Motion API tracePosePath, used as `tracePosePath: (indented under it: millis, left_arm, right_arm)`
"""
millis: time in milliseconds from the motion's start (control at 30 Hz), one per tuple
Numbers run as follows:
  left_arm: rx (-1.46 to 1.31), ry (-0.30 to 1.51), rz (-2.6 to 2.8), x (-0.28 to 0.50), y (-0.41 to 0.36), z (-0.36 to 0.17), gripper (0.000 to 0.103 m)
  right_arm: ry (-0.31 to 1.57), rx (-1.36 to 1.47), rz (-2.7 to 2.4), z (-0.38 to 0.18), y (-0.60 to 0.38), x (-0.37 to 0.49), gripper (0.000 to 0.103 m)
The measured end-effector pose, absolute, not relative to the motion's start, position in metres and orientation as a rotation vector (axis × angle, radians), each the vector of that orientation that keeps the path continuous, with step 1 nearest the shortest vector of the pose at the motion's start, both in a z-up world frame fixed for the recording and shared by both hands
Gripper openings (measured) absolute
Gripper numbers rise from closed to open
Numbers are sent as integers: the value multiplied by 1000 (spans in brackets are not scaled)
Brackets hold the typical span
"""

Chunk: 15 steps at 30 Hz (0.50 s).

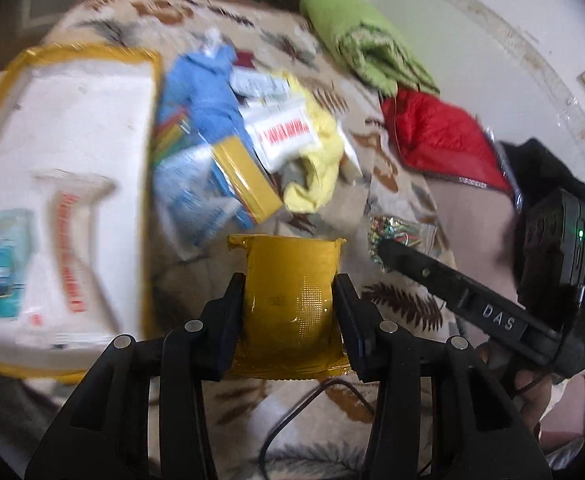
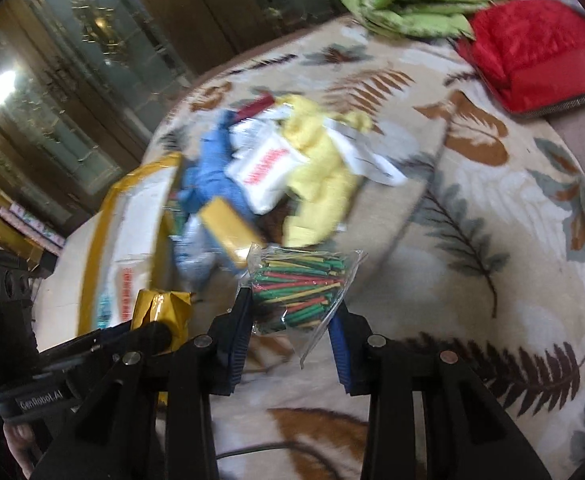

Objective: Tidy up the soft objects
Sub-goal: 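Lower the yellow packet and straw bag into the tray and release both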

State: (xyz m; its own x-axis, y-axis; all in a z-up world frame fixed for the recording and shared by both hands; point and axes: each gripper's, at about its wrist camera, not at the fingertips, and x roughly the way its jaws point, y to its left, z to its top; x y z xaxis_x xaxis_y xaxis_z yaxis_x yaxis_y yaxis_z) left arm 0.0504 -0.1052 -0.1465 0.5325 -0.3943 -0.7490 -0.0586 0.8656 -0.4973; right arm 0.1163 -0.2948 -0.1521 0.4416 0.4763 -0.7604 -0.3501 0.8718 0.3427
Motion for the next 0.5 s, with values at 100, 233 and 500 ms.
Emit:
tracePosePath:
  millis: [100,233,500]
  left_arm:
    - [-532,953,-167,36,-78,-128,44]
    - [-584,886,-89,22,-32,-110,44]
    - [-605,838,53,13,48,-102,44]
  right_arm:
    - [961,123,568,-136,-273,108,36]
    - [943,101,643,-122,-239,105,36]
    - [954,54,729,-120,-168,116,36]
